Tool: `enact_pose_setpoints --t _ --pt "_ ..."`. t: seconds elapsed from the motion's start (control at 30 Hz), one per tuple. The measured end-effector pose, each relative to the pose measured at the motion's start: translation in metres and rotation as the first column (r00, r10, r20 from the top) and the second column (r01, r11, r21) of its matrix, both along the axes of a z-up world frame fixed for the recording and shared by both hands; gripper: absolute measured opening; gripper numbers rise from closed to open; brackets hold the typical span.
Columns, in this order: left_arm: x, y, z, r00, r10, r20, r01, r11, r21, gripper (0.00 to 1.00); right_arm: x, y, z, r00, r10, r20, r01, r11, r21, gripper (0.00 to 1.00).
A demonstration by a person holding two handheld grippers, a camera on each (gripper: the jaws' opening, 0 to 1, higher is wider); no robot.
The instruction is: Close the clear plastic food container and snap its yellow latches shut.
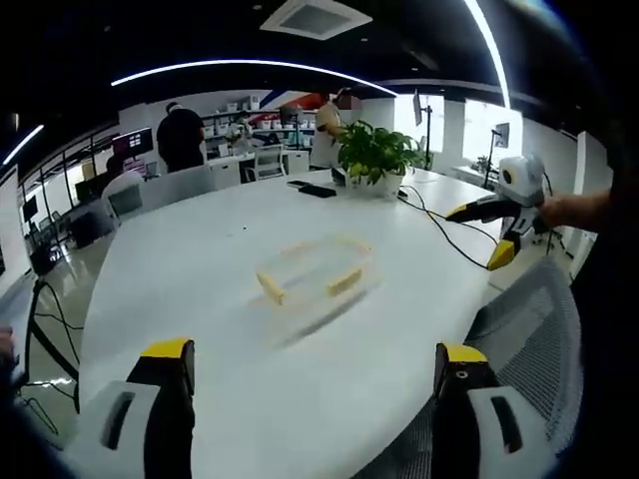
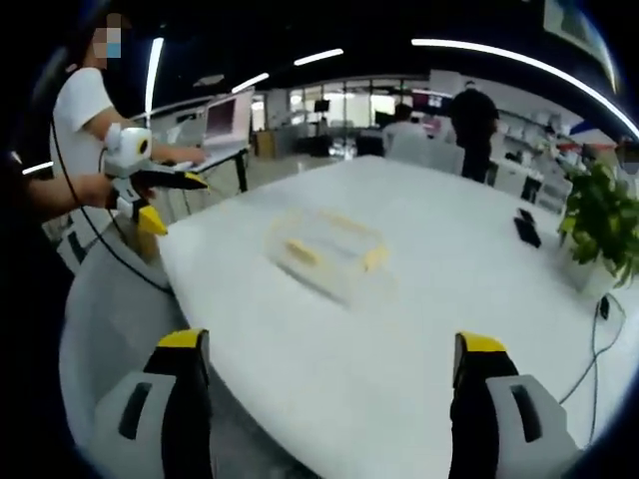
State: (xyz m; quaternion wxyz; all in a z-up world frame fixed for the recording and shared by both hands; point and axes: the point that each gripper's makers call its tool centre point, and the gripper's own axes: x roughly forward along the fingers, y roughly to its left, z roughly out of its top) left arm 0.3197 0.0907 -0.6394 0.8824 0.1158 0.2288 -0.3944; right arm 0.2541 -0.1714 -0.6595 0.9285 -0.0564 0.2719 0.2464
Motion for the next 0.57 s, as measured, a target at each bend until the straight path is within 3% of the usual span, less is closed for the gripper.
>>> enact_pose_setpoints --t 0.57 --pt "-0.0042 0.0042 -0.0010 1.000 0.023 -0.001 -0.023 1.000 0.000 0.99 0.0002 -0.0004 0.0010 1.000 0.015 0.003 -0.015 1.000 -0.014 0.99"
